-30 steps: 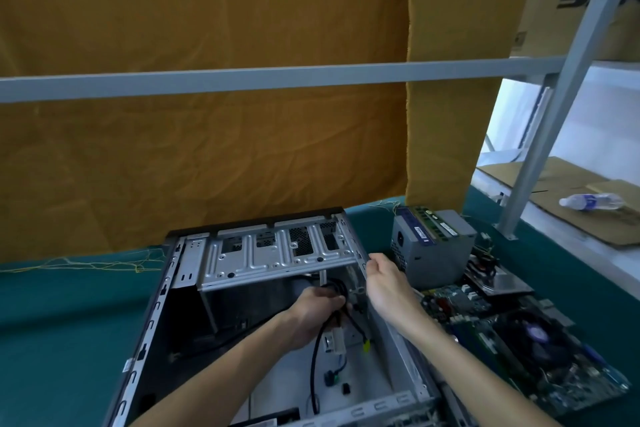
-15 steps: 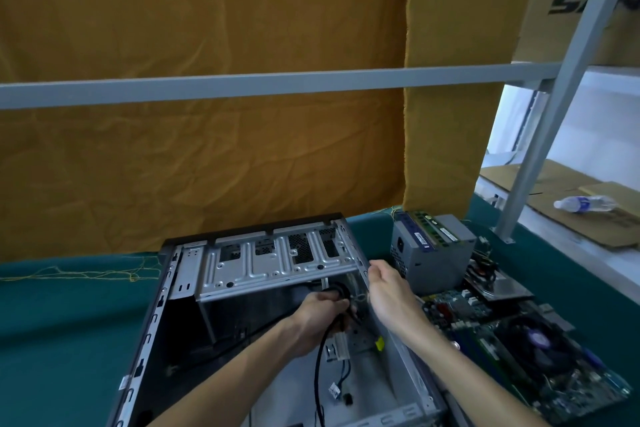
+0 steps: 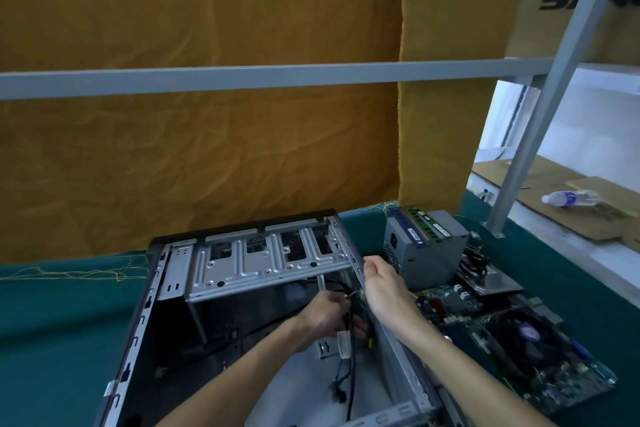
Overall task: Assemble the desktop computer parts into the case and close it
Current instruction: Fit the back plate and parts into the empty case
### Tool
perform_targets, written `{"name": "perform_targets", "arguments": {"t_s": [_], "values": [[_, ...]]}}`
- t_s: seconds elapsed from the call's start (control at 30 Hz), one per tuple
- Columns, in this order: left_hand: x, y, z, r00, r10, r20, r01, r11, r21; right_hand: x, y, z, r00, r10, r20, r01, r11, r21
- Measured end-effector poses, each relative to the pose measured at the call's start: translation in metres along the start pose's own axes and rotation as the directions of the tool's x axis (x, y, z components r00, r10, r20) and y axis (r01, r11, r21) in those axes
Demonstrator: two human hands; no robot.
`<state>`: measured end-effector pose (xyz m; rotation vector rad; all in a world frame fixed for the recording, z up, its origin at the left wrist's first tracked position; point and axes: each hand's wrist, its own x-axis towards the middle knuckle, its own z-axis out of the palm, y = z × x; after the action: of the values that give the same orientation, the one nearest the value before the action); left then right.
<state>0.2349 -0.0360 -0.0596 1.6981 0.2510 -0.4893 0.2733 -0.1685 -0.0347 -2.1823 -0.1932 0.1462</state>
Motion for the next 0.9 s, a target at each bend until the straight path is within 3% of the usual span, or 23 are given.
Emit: {"name": "perform_targets", "arguments": {"t_s": [0.17,0.3,0.43,0.53,0.6,0.67,0.77,0.9], "values": [[0.003,-0.004,0.004,1.000,0.006,-0.005,-0.006,0.998,-0.056,0.000,0.001,-0.001,1.000,0.006,0.003,-0.006,0.999,0.035],[0.007,-0.001,0.008,0.991,-0.007,-0.136,-0.015,0.987,-0.158,-0.002,-0.002,-0.002,1.000,0.022,0.020,-0.022,0.999,0.043],[0.009,0.002,0.010,0.978,0.032,-0.206,-0.045,0.997,-0.057,-0.004,-0.002,-0.004,1.000,0.025,0.019,-0.026,0.998,0.049],[0.000,0.001,0.004,0.977,-0.001,-0.213,-0.016,0.997,-0.077,-0.006,-0.002,-0.006,0.999,-0.006,-0.051,0.010,0.997,0.076],[-0.011,0.004,-0.005,0.987,-0.053,-0.149,0.033,0.991,-0.129,-0.010,-0.003,-0.008,0.998,-0.037,-0.054,0.041,0.996,0.081],[-0.021,0.007,-0.011,0.995,-0.099,0.012,0.100,0.987,-0.128,-0.013,-0.006,-0.013,0.999,-0.042,-0.028,0.044,0.997,0.069],[-0.030,0.014,-0.012,0.994,-0.055,0.097,0.063,0.995,-0.084,-0.022,-0.009,-0.023,0.998,-0.065,-0.003,0.065,0.997,0.036],[-0.040,0.033,-0.018,0.977,-0.015,0.214,0.104,0.906,-0.411,-0.048,-0.016,-0.038,0.990,-0.144,0.006,0.144,0.988,-0.053]]}}
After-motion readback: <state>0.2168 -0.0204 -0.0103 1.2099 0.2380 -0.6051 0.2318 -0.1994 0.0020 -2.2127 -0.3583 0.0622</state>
